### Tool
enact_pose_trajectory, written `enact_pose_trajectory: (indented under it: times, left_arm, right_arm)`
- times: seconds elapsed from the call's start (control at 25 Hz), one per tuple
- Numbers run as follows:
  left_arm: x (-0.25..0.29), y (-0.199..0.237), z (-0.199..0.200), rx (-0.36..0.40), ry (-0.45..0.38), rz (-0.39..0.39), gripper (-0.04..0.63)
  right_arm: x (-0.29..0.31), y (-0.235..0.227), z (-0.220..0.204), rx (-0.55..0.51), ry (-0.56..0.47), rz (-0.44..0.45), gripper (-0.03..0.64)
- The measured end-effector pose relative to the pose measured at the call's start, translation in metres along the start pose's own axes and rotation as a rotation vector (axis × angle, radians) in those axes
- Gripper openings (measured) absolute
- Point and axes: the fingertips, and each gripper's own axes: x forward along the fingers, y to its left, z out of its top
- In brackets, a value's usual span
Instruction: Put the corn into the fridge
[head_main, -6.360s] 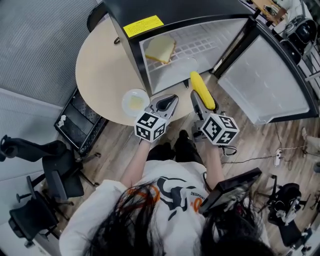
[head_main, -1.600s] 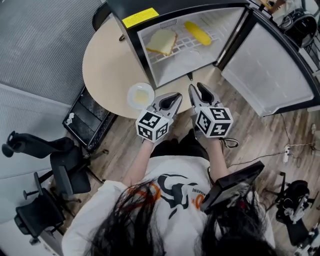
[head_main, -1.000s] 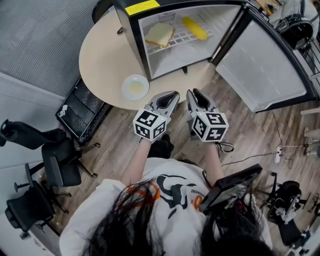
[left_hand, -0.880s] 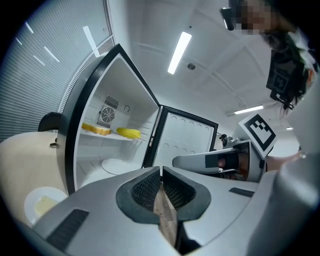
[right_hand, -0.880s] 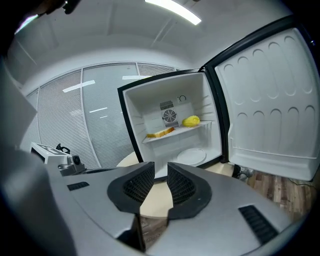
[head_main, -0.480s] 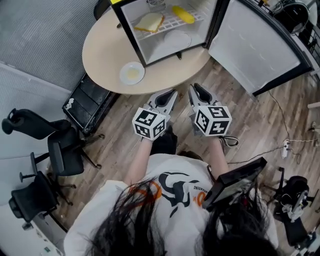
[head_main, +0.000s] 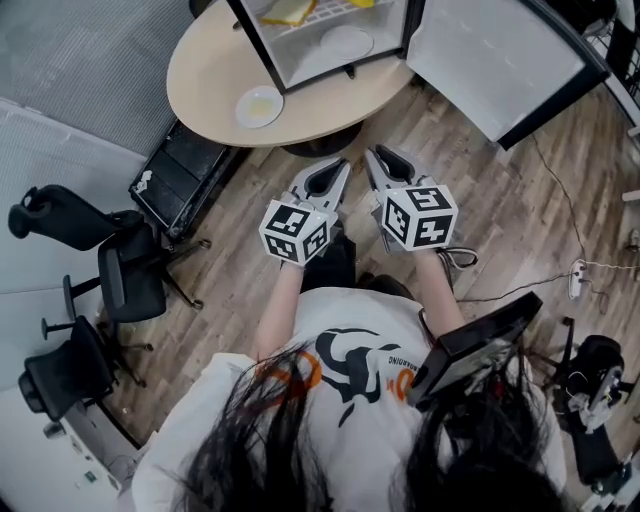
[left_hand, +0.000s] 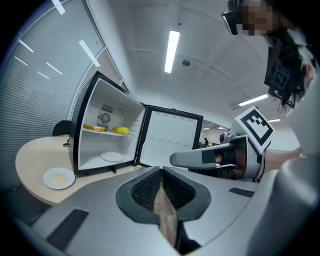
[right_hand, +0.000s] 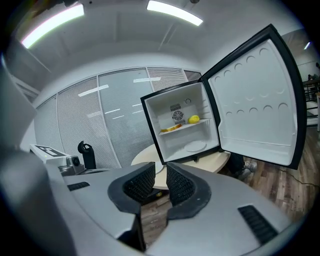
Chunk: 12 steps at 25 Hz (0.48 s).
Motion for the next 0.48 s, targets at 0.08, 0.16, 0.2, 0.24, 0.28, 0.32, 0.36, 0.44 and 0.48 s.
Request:
enact_pose_trajectory:
  times: [0.08,0.16,0.2,0.24,0.28,0.32,0.36,0.44,0.48]
  left_arm:
    - [-0.008,-0.006,-0.003,0.002,0.001,0.010,0.012]
    - [-0.016,-0.011,-0.007,0.000,0.003,0.020,0.012]
    - [-0.020,-0.013,-0.009,-0.001,0.003,0.024,0.012]
    - [-0.023,-0.015,-0.011,-0.003,0.003,0.029,0.012]
    - [-0.027,-0.016,-0.012,-0.004,0.002,0.033,0.012]
    - [-0.031,-0.018,-0.014,-0.005,0.001,0.037,0.012]
    - [-0.034,-0.019,-0.015,-0.007,0.000,0.041,0.012]
    - [-0.041,-0.023,-0.019,-0.010,-0.002,0.047,0.012]
    - [-0.044,-0.025,-0.020,-0.011,-0.002,0.048,0.012]
  right_arm:
    - [-0.007,0.006,-0.004,-0.004,0.002,0.010,0.080]
    - [-0.014,0.010,-0.007,-0.008,0.005,0.017,0.080]
    - [-0.017,0.013,-0.009,-0.009,0.006,0.020,0.080]
    - [-0.020,0.015,-0.012,-0.010,0.007,0.023,0.080]
    - [-0.022,0.018,-0.014,-0.011,0.009,0.026,0.080]
    - [-0.025,0.021,-0.017,-0.010,0.010,0.031,0.080]
    - [-0.027,0.024,-0.019,-0.009,0.012,0.036,0.080]
    - [-0.032,0.029,-0.025,-0.008,0.017,0.047,0.080]
    - [-0.034,0.032,-0.028,-0.008,0.021,0.051,0.080]
